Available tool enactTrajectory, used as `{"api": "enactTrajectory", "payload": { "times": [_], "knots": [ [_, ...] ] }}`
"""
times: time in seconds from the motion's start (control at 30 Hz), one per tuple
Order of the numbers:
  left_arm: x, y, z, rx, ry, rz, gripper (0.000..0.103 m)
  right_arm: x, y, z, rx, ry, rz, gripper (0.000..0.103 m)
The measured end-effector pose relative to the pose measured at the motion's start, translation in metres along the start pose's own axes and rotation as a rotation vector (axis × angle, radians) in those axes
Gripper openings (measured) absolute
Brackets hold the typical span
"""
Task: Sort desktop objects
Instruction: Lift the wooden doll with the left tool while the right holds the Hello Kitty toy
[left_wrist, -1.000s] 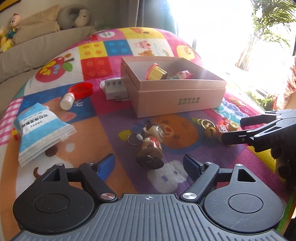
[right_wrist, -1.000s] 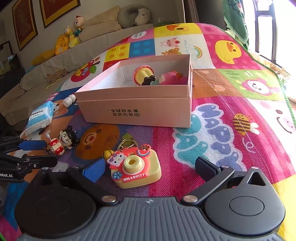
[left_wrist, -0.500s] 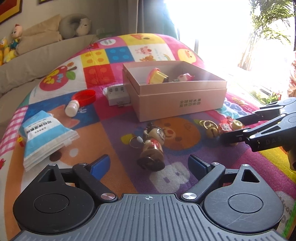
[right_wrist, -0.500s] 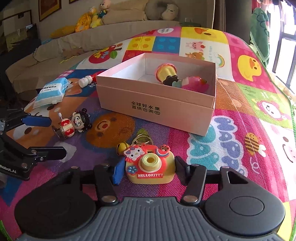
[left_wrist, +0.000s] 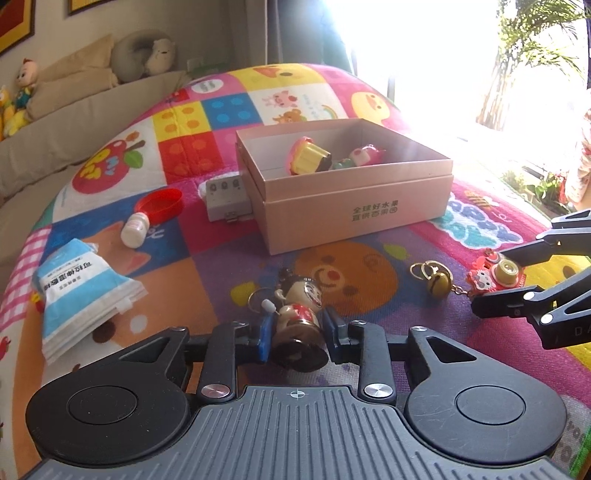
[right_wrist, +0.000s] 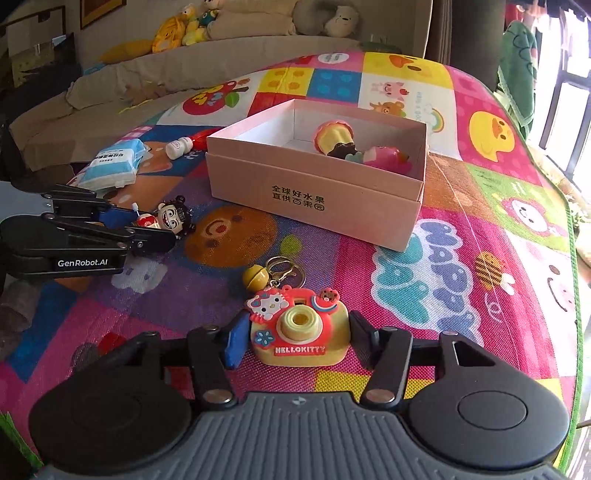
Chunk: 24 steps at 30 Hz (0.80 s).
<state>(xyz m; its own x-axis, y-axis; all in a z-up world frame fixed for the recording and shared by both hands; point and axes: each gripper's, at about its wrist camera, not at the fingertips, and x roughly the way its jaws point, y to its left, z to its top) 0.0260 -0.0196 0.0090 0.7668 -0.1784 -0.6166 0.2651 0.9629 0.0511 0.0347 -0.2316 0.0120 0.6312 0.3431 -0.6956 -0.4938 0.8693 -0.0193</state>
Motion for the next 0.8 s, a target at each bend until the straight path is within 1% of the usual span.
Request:
{"api": "enactTrajectory", "payload": {
  "times": [0.1,0.17,0.2,0.27,0.37,0.4,0.47,0.53,0.6,0.7,0.73,0.8],
  "knots": [
    [-0.019,0.0,0.001,0.005,-0.03,0.0,0.032,-0.015,0.004,0.0,-0.019,-0.023,-0.005,0.056],
    [-0.035,0.0,0.006,0.009,-0.069,-0.001,0.031,-0.031,0.006,0.004,-0.025,-0.051,-0.007,0.056],
    [-0.046,0.0,0.012,0.015,-0.104,0.001,0.031,-0.041,0.005,0.007,-0.027,-0.072,-0.01,0.056],
    [-0.068,-0.001,0.028,0.038,-0.189,0.017,0.031,-0.062,0.003,0.017,-0.027,-0.134,-0.029,0.056],
    [-0.087,-0.002,0.055,0.063,-0.3,0.042,0.03,-0.105,-0.007,0.042,0.005,-0.268,-0.069,0.056],
    [-0.089,-0.003,0.062,0.068,-0.325,0.051,0.024,-0.116,-0.01,0.048,0.014,-0.306,-0.078,0.056],
    [-0.088,-0.005,0.081,0.076,-0.365,0.06,0.021,-0.135,-0.015,0.057,0.023,-0.368,-0.092,0.056],
    [-0.08,-0.008,0.099,0.084,-0.383,0.052,0.021,-0.144,-0.017,0.061,0.024,-0.404,-0.106,0.056],
    [-0.068,-0.012,0.117,0.095,-0.39,0.049,0.02,-0.147,-0.02,0.063,0.031,-0.416,-0.112,0.056],
    [-0.043,-0.018,0.143,0.118,-0.397,0.081,0.019,-0.137,-0.024,0.064,0.042,-0.393,-0.106,0.056],
    [-0.036,-0.017,0.15,0.105,-0.388,0.085,0.019,-0.132,-0.026,0.065,0.05,-0.383,-0.106,0.056],
    [-0.03,-0.008,0.156,0.054,-0.36,0.055,0.019,-0.124,-0.032,0.066,0.074,-0.359,-0.113,0.056]
  ]
}}
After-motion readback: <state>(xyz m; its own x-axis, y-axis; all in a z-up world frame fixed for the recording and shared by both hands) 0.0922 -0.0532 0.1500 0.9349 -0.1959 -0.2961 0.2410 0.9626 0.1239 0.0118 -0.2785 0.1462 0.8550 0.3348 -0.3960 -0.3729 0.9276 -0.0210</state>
